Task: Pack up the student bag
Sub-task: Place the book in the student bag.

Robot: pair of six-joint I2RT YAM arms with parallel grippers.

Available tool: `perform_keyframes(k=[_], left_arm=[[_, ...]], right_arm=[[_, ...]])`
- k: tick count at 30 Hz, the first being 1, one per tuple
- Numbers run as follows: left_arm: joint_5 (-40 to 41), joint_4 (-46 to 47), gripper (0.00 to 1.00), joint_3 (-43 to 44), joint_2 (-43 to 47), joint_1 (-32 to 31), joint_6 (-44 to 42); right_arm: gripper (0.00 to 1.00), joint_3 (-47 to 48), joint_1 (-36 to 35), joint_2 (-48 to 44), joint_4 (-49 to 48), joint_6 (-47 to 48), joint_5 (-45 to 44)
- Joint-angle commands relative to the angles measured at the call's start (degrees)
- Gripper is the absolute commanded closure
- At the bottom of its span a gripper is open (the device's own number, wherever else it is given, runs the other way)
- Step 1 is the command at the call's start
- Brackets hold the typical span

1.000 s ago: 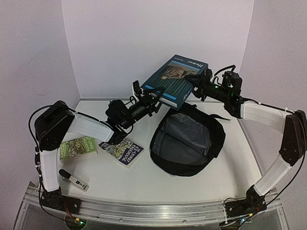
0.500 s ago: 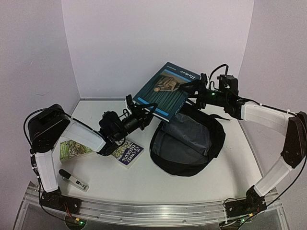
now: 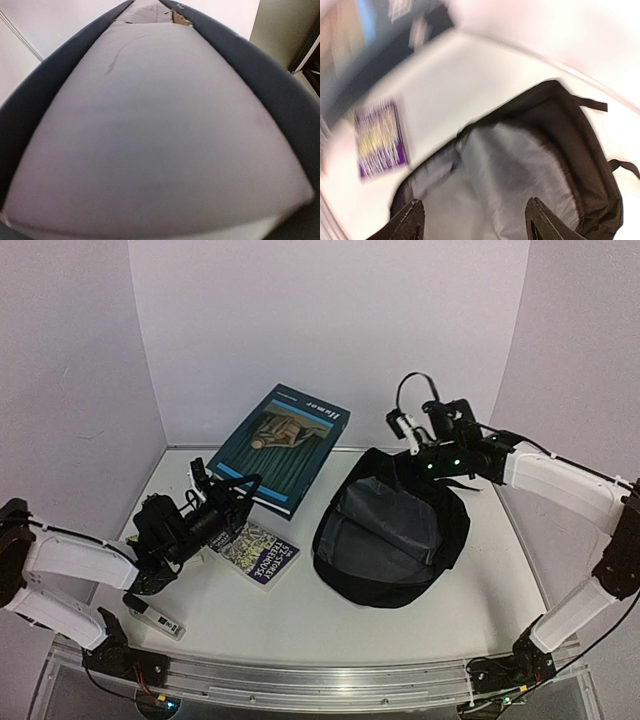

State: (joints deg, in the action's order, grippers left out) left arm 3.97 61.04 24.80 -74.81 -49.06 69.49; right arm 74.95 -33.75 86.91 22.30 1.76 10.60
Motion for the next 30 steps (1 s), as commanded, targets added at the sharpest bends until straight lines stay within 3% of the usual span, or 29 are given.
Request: perform_keyframes(k=[1,5,10,17,24,26,30], left_arm=[[4.5,-9.6,0.79,-1.8,10.9,0.1,-2.4],[6.2,-14.4,0.8,-3.0,16.3,0.0,-3.0],[7.9,-12.9,0.81,-6.4,18.9,0.0,-0.7],[9.2,-15.5,0.81,-8.1,22.1,0.0,-0.1],[8.7,-16.3,0.82,-9.1,22.6,0.0,1.0],[8.4,-16.3,0.82,-9.4,22.8,0.0,1.4],[7.6,-18.0,0.83,-9.5,23.6,0.0,2.0]], right_arm=[[0.31,-1.8,-4.8,4.7,5.0,12.0,-15.4],[0.26,-3.3,-7.3,8.5,2.6,14.0,-21.0],[0.29,-5.8,-8.6,12.7,-1.9,16.2,-27.5],[0.3,-8.7,-9.3,15.9,-5.8,16.2,-29.1],[0.21,-10.4,-11.9,17.4,-7.1,17.7,-33.1],[0.22,-10.1,-12.1,18.9,-7.7,18.4,-36.9],[0.34,-9.1,-12.1,21.1,-8.5,18.9,-42.2]])
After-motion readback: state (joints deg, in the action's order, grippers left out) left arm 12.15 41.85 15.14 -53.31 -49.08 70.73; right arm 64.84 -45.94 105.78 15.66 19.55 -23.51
